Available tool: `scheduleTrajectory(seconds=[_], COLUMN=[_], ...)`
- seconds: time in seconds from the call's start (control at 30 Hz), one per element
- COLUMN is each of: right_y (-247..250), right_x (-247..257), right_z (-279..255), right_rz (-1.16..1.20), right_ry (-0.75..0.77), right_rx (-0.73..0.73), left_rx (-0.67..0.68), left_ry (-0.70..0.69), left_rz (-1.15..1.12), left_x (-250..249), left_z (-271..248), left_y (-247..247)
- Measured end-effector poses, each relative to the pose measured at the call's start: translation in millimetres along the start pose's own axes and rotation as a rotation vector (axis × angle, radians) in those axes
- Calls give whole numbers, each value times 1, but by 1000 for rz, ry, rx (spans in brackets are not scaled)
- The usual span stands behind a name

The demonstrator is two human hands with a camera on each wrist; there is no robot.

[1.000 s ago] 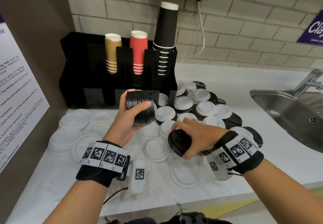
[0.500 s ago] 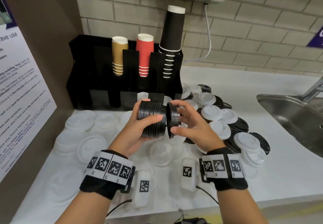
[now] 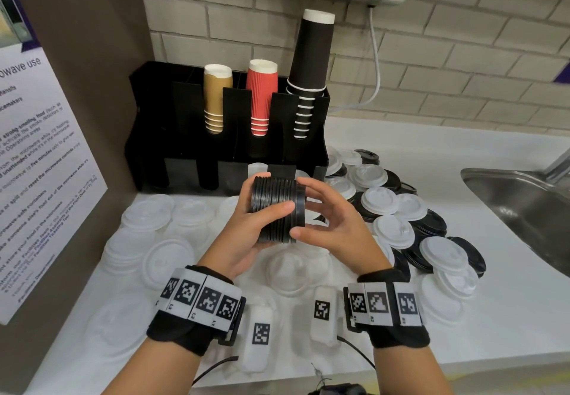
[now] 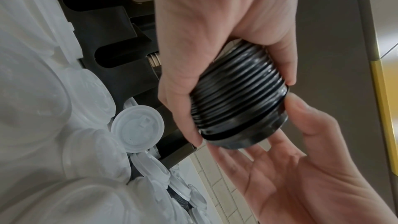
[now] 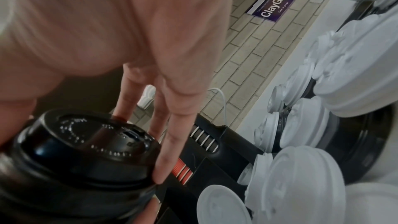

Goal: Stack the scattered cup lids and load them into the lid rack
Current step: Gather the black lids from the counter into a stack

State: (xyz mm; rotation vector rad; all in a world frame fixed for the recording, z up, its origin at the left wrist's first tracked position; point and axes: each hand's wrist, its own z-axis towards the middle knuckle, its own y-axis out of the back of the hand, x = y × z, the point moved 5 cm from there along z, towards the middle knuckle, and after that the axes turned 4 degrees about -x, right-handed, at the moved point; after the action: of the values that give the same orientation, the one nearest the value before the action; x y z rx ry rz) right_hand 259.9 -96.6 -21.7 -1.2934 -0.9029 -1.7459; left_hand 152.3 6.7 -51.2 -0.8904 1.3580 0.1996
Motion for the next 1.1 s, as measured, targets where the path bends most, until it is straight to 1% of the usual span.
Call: scheduleTrajectory(seconds=[0.23,0.27,0.37,0.4,0.43,0.5,0.53,0.57,0.67,0.7,0.77,0.87,0.97,1.03,1.1], right_y=[-5,-7,-9,-5,4,28,37,41,37,33,24,18,14,4,-10], right_x=[2,2,2,1,0,-2,-6,-13,-50,-60,-77,-85,-74,-57,-40], right_z=[7,11,27,36,47,71,81,90,105,108,114,120,125,129,129], right_rz=[2,2,-56,-123,-222,-479,-634,-806,-1280,-1384,-1494,-1526,-1505,-1384,-1172], right_ry=[8,8,-36,-60,-79,-104,-129,-169,-355,-397,-426,-382,-318,-248,-183], right_rx=[5,23,147,148,99,-43,-51,13,330,400,481,479,472,480,486], left_rx=[-25,-37,-93,-119,-144,-181,-189,-192,-199,-197,-192,-194,-216,-228,-224], left_ry=[-33,-47,-85,-94,-100,-108,-112,-117,-136,-139,-146,-158,-171,-182,-192], left_rz=[-34,-46,-88,-95,-93,-93,-98,-101,-98,-96,-92,-92,-93,-102,-100], left_x=[-2,-3,-8,-9,-10,-13,-15,-17,-20,-21,-22,-26,-29,-32,-36], left_z=[4,5,8,8,9,10,10,10,10,10,9,7,3,1,1], left_y=[-1,-1,4,8,12,22,27,32,41,42,45,49,56,61,61])
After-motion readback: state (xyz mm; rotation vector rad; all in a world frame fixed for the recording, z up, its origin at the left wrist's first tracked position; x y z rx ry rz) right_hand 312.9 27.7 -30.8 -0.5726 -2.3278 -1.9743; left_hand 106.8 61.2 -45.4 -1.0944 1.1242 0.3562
